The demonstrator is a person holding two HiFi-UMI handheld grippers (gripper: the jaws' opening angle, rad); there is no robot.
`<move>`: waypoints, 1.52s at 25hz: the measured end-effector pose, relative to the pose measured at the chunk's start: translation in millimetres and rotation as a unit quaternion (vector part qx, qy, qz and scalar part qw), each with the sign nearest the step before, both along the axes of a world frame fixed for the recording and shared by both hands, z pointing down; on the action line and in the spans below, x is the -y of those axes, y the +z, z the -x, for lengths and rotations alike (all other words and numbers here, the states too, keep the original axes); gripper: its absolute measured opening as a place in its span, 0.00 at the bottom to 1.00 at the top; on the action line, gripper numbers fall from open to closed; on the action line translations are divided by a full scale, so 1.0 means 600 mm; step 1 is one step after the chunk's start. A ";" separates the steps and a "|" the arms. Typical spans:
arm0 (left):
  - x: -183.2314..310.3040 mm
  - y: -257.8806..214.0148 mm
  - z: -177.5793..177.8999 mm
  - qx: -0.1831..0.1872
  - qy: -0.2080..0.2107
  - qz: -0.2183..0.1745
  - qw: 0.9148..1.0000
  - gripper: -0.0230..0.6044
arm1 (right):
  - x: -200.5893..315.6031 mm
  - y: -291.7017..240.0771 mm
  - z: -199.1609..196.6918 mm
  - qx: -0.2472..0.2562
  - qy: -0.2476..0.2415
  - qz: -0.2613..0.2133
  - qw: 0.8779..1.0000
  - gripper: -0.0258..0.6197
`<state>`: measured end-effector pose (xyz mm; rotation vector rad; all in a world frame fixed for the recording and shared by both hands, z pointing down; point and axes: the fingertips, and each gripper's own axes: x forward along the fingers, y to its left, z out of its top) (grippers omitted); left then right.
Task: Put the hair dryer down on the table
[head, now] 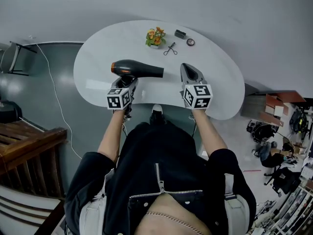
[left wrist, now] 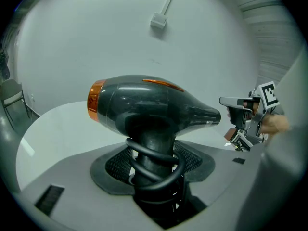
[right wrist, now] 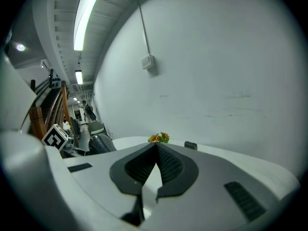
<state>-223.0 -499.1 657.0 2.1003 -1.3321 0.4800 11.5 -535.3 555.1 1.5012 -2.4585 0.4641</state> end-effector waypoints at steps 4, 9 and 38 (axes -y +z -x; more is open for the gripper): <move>0.019 0.003 -0.012 0.002 0.002 -0.002 1.000 0.46 | 0.010 0.004 -0.008 0.000 -0.003 -0.001 1.000 0.05; 0.035 0.004 -0.024 0.002 0.004 0.002 1.000 0.46 | 0.013 0.004 -0.022 0.003 0.003 -0.002 1.000 0.05; 0.141 0.177 -0.050 0.068 0.043 0.117 0.990 0.46 | 0.016 0.020 -0.069 -0.026 0.064 0.019 0.997 0.05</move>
